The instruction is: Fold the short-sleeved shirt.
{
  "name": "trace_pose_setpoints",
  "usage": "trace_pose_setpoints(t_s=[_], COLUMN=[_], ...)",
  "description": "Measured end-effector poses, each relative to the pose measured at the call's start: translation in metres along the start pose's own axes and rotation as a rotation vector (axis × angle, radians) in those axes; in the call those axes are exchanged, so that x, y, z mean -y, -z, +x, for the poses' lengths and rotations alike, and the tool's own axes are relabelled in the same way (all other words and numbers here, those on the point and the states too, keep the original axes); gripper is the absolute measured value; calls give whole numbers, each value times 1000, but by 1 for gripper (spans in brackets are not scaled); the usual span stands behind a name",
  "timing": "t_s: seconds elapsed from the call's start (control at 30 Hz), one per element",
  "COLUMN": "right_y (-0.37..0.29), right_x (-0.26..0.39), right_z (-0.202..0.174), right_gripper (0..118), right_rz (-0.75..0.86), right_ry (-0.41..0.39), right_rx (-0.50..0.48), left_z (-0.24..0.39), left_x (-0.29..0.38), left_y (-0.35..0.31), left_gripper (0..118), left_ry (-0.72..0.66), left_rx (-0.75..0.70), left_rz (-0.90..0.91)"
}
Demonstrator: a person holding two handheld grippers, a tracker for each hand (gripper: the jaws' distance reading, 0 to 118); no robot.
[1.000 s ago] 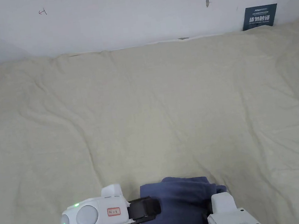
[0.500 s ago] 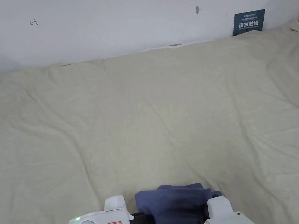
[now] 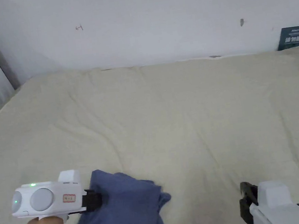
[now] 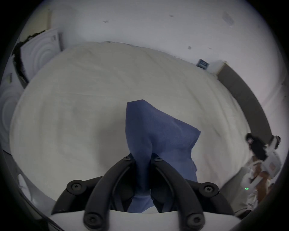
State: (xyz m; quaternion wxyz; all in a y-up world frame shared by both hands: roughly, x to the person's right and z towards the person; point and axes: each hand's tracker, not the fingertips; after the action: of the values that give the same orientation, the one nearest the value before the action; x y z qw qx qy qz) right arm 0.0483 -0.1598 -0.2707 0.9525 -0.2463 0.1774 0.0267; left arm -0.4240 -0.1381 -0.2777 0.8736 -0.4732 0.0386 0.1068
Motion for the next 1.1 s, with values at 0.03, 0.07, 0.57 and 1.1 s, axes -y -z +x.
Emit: trace_pose_setpoints(t_s=[0.03, 0.07, 0.57, 1.1], right_y=[1, 3, 33, -50], right_x=[-7, -12, -52, -107], right_z=[-3, -5, -35, -25], right_gripper=[2, 2, 2, 2], right_rz=[16, 25, 73, 240], right_ry=[0, -1, -37, -57], right_rx=[2, 2, -4, 57], left_z=[-21, -40, -208, -45], left_x=[-7, -13, -33, -50], left_y=[-2, -3, 17, -126], left_gripper=[17, 17, 52, 113], left_ry=[-13, -22, -225, -151], left_rx=[-59, -100, -394, -330], left_rz=[2, -4, -32, 460])
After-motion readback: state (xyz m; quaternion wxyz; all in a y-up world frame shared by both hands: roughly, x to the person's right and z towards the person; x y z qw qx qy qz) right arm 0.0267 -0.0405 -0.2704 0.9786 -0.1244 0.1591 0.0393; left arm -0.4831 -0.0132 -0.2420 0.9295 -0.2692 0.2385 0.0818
